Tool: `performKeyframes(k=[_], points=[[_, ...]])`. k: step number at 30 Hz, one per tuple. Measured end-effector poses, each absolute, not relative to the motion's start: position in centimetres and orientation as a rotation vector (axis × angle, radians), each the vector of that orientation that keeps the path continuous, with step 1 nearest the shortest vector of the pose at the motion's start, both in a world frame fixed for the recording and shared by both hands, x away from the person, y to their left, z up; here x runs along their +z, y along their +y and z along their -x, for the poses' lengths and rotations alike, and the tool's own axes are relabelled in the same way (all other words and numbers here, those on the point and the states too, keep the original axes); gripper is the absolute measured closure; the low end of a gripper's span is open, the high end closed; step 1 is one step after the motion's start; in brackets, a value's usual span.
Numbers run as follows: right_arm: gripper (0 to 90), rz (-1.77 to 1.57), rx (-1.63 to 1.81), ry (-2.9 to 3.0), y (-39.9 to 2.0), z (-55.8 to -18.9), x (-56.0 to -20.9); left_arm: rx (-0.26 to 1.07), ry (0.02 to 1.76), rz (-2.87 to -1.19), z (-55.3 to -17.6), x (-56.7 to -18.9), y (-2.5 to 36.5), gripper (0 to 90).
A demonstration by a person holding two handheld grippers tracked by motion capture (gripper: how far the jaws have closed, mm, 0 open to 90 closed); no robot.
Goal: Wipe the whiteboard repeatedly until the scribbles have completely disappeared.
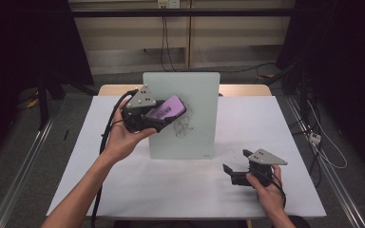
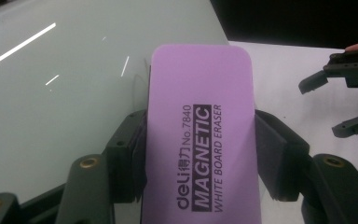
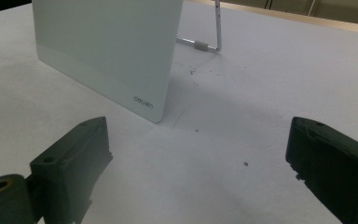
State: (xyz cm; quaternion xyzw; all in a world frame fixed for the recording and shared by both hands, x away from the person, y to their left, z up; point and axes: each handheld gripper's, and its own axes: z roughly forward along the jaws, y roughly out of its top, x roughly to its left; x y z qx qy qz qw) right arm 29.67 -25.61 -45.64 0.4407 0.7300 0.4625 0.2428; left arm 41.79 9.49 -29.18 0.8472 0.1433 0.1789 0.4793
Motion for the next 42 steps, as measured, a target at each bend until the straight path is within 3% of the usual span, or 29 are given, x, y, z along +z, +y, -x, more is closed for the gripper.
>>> performKeyframes(k=[22, 42], points=[[5.9, -1.204, 1.272, 1.998, -25.6, -29.7, -45.6, 0.455, 0.347, -2.048, -44.3, -27.5, 8.3, 41.2], [5.9, -1.200, 1.273, 2.002, -25.6, -29.7, -45.6, 0.496, 0.312, -2.093, -44.7, -28.1, 7.5, 41.2]])
